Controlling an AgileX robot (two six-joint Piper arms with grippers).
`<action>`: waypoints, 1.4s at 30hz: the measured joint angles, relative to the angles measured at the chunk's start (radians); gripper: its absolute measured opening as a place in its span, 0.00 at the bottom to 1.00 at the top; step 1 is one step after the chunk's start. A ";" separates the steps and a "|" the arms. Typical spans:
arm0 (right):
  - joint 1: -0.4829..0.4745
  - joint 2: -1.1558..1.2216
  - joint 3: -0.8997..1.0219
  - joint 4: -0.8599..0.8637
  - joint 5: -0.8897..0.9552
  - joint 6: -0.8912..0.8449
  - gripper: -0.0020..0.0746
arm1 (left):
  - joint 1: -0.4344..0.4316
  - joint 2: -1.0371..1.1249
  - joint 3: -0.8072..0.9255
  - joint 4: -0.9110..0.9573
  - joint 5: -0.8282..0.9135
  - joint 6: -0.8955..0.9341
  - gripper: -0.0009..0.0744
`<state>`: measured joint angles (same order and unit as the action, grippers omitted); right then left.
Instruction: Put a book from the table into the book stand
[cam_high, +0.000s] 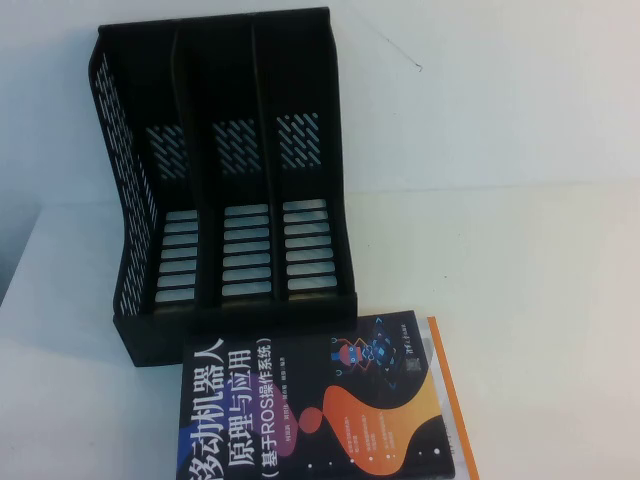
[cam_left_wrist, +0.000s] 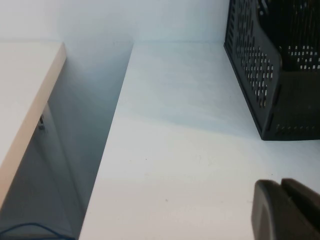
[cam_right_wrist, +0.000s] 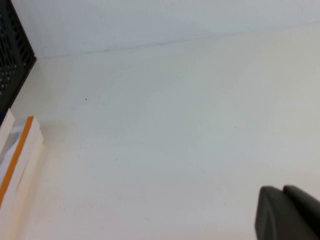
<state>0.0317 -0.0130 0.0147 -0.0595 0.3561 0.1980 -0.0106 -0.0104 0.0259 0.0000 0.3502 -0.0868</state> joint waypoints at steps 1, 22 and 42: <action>0.000 0.000 0.000 0.000 0.000 0.000 0.04 | 0.000 0.000 0.000 0.000 0.000 0.000 0.01; 0.000 0.000 0.000 0.015 0.000 0.000 0.04 | 0.000 0.000 0.000 0.013 -0.055 0.000 0.01; 0.000 0.000 0.012 0.031 -0.418 0.000 0.04 | 0.000 0.000 0.000 0.016 -0.461 0.003 0.01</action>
<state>0.0317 -0.0130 0.0269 -0.0282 -0.0616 0.1980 -0.0106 -0.0104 0.0259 0.0164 -0.1110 -0.0843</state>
